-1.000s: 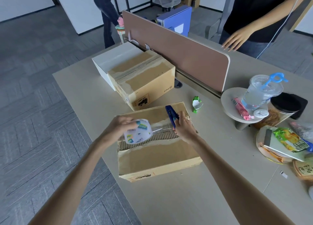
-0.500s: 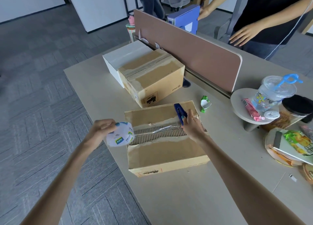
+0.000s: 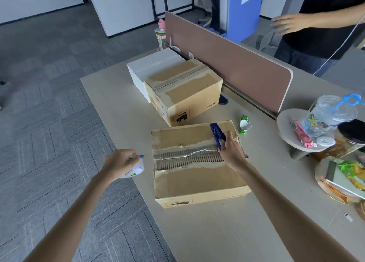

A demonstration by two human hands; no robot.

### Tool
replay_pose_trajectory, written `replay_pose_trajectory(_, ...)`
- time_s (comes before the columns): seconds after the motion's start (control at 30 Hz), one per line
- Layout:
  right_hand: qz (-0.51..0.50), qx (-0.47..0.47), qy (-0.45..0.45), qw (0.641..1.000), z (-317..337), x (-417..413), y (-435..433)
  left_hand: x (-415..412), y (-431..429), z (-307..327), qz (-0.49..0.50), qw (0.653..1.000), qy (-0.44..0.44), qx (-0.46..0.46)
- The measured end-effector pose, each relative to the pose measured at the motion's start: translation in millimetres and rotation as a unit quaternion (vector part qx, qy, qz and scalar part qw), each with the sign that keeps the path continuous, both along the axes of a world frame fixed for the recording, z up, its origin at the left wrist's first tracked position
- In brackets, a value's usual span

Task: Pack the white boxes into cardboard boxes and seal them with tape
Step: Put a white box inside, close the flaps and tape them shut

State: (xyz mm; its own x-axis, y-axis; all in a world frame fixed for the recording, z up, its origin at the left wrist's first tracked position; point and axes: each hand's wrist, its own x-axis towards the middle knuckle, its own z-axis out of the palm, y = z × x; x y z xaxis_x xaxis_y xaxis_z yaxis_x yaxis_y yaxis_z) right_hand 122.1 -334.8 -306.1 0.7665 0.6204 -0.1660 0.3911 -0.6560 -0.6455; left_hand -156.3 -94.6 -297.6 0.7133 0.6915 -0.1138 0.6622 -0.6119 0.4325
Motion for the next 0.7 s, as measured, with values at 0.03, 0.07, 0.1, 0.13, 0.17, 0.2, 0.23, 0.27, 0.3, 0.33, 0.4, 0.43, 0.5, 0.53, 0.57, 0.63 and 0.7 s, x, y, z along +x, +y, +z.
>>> replay_pose_trajectory(0.03,0.002,0.0,-0.003,1.0,-0.8,0.1,0.1,2.4,0.7,-2.3,0.002,1.0,0.008,-0.01)
replay_pose_trajectory(0.07,0.002,-0.003,-0.006,1.0,-0.8,0.0,0.3,4.2,1.5,-5.4,0.002,1.0,0.018,-0.02)
replay_pose_trajectory(0.1,0.004,-0.003,-0.007,1.0,-0.5,-0.3,0.4,6.3,2.5,-10.2,0.004,0.999,0.027,-0.029)
replay_pose_trajectory(0.13,0.003,-0.004,-0.006,1.0,-0.2,-0.6,0.4,7.5,4.4,-16.6,0.008,0.999,0.034,-0.04)
replay_pose_trajectory(0.17,0.005,-0.003,-0.004,1.0,0.6,-1.0,0.8,9.5,6.1,-23.3,0.008,0.998,0.038,-0.047)
replay_pose_trajectory(0.2,0.005,-0.003,-0.002,1.0,1.7,-1.7,0.7,11.2,6.8,-30.8,0.004,0.998,0.044,-0.048)
replay_pose_trajectory(0.23,0.01,-0.002,-0.005,1.0,3.7,-2.7,0.4,13.4,6.8,-37.8,-0.002,0.998,0.047,-0.049)
replay_pose_trajectory(0.27,0.014,-0.003,-0.01,1.0,5.6,-3.3,0.7,16.8,5.9,-43.1,-0.01,0.998,0.046,-0.051)
replay_pose_trajectory(0.3,0.022,-0.002,-0.017,1.0,8.4,-4.6,1.1,20.5,4.4,-46.6,-0.018,0.997,0.045,-0.053)
replay_pose_trajectory(0.33,0.029,0.0,-0.022,0.999,11.8,-7.3,2.5,23.4,3.9,-50.7,-0.022,0.997,0.043,-0.059)
replay_pose_trajectory(0.4,0.053,0.013,-0.018,0.998,18.8,-17.8,8.7,25.8,3.4,-57.1,-0.023,0.996,0.036,-0.084)
replay_pose_trajectory(0.43,0.069,0.023,-0.01,0.997,22.8,-25.8,13.1,25.3,2.6,-59.7,-0.022,0.994,0.025,-0.1)
replay_pose_trajectory(0.5,0.106,0.049,0.009,0.993,27.9,-43.1,24.3,22.6,-0.5,-63.4,-0.018,0.993,0.008,-0.119)
replay_pose_trajectory(0.53,0.123,0.06,0.018,0.99,29.6,-51.0,29.9,22.0,-2.5,-63.1,-0.016,0.992,0.005,-0.123)
replay_pose_trajectory(0.57,0.137,0.068,0.024,0.988,31.4,-58.4,35.0,22.3,-4.5,-62.1,-0.014,0.992,0.005,-0.122)
replay_pose_trajectory(0.63,0.148,0.07,0.033,0.986,33.2,-69.6,40.6,23.2,-8.4,-60.8,-0.009,0.993,0.006,-0.116)
replay_pose_trajectory(0.7,0.144,0.065,0.037,0.987,34.2,-77.0,40.6,23.5,-14.2,-61.6,-0.011,0.994,0.008,-0.113)
